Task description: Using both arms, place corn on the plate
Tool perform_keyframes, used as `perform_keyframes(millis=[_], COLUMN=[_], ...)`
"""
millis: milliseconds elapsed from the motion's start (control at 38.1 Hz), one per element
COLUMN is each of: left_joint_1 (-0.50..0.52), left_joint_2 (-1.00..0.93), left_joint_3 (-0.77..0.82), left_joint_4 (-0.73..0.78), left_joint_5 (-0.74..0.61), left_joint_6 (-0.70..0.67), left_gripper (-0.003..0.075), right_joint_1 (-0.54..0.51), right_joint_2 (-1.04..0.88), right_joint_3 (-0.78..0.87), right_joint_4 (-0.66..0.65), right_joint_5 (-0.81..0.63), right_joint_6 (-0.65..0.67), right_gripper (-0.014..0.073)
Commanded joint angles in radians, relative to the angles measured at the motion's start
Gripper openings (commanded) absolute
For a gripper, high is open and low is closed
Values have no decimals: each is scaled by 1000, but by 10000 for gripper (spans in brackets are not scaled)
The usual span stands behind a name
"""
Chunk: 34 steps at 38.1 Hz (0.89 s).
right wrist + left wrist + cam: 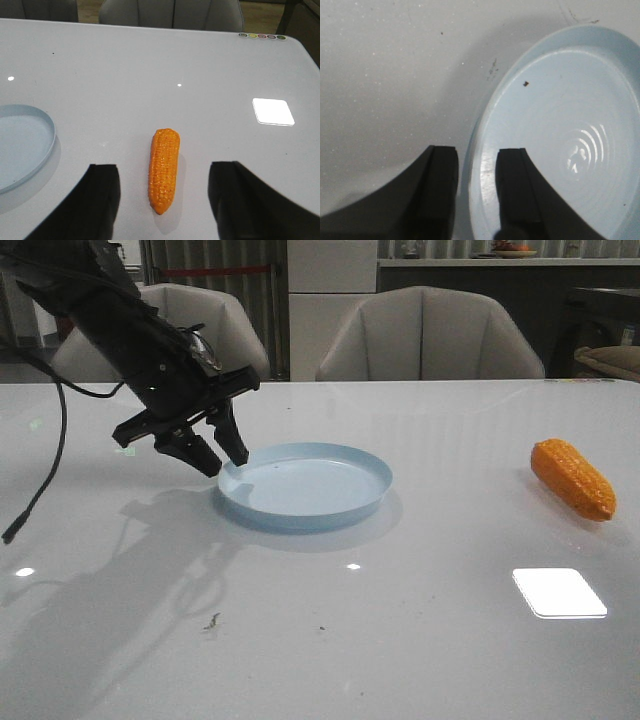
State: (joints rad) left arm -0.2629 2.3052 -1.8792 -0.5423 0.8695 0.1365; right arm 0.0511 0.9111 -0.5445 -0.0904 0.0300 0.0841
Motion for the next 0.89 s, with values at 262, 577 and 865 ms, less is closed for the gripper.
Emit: perform_keyframes(millis=[262, 577, 865], left_joint_1=[72, 163, 193], left_joint_2=[-149, -348, -535], left_joint_3=[-205, -215, -91], left_joint_4=[83, 389, 437], left_joint_5=[-4, 19, -39], left_joint_6=[5, 5, 5], left_gripper=[314, 314, 314], right_joint_1=[-7, -7, -7], right_joint_2=[-7, 203, 593], right_joint_3=[-70, -396, -764], right_joint_4=[-9, -8, 14], right_joint_5=[-46, 273, 445], right_joint_6=[0, 0, 3], right_gripper=[498, 498, 498])
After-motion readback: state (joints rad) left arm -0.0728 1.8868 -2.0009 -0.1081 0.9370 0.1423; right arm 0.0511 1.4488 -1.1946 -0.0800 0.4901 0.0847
